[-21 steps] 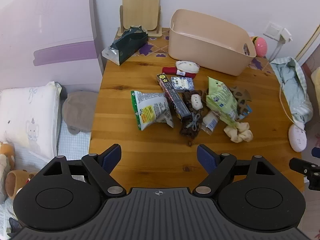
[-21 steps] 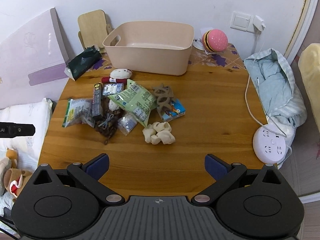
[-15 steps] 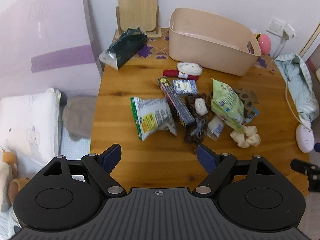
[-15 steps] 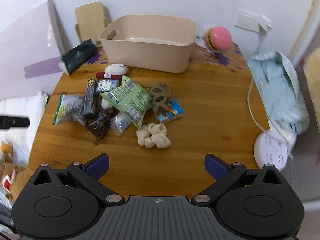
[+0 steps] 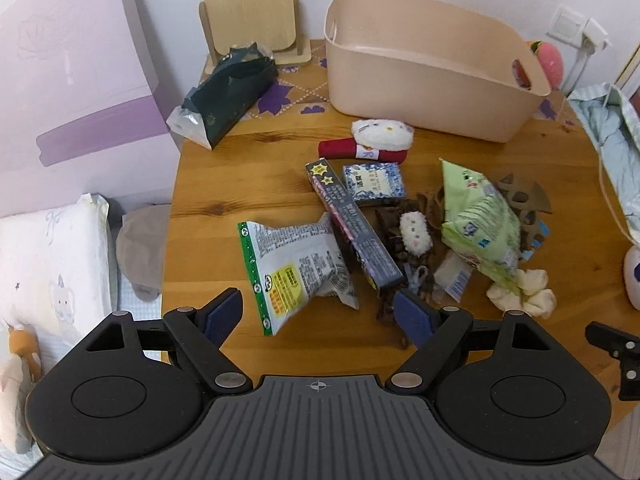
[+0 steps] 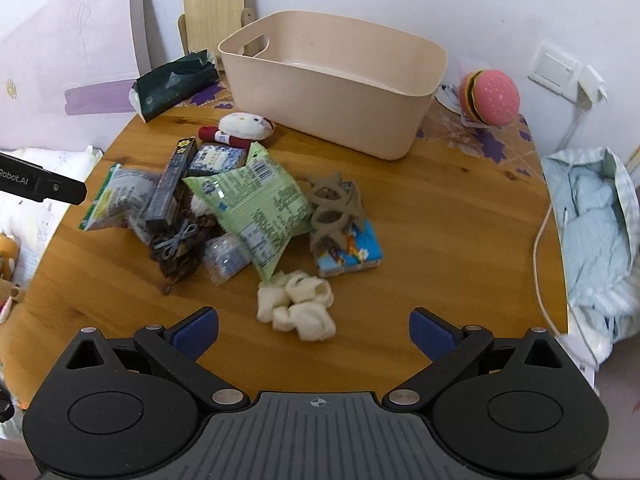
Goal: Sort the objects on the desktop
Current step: 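Grasp the white-and-green snack bag with the left tool while the right tool grasps the white cloth bundle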
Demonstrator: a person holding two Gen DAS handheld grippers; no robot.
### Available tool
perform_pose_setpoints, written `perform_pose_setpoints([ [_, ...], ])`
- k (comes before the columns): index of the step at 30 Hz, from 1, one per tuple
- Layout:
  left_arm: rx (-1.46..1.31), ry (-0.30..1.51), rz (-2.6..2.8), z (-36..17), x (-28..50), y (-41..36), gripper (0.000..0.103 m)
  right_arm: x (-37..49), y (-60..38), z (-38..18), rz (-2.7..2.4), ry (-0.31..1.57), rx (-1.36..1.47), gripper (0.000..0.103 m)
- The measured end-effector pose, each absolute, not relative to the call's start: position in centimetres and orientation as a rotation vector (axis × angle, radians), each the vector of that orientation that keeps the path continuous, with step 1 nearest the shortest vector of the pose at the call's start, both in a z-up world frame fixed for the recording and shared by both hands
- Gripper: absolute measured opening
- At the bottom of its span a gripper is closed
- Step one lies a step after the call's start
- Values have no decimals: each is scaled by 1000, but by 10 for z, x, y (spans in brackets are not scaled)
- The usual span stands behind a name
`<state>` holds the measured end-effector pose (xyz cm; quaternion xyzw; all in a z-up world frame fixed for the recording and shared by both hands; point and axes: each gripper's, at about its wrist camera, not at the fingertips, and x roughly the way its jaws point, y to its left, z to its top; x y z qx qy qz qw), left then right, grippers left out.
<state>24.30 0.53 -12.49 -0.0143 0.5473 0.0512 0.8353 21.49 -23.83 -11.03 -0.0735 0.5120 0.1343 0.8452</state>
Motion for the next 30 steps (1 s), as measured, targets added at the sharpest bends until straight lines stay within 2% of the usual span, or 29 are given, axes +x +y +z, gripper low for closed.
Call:
perform_pose_setpoints([
  [21,-60,1232,149,-197,305,23,84,265,-220,-192,370,1206,-199,103],
  [30,-65,1274,185,-222,314,30,84,272,-223,-212,376,1248,-189,92],
])
